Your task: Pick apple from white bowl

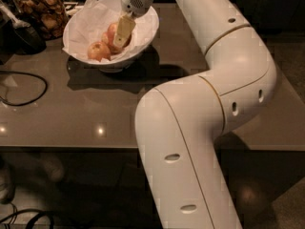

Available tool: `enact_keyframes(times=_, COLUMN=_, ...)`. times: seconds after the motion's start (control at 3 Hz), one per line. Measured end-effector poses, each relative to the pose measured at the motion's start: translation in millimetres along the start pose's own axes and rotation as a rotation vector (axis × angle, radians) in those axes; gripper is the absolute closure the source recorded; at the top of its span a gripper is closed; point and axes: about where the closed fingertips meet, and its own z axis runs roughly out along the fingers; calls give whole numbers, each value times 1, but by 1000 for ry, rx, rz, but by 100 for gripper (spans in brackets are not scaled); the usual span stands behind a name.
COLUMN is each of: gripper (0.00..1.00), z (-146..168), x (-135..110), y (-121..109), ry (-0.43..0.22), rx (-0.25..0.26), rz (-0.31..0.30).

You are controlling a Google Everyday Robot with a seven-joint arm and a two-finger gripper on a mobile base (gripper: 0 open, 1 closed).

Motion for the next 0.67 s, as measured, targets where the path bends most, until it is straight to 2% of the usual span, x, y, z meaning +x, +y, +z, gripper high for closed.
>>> enact_keyframes(times=0.33, gripper=100, z=-21, x=-11, y=7, ry=-14, rx=26, rz=-20)
enact_keyframes(times=0.67, gripper=100, z=-54, x=-30, y=27, ry=-58, rx=27, rz=-83)
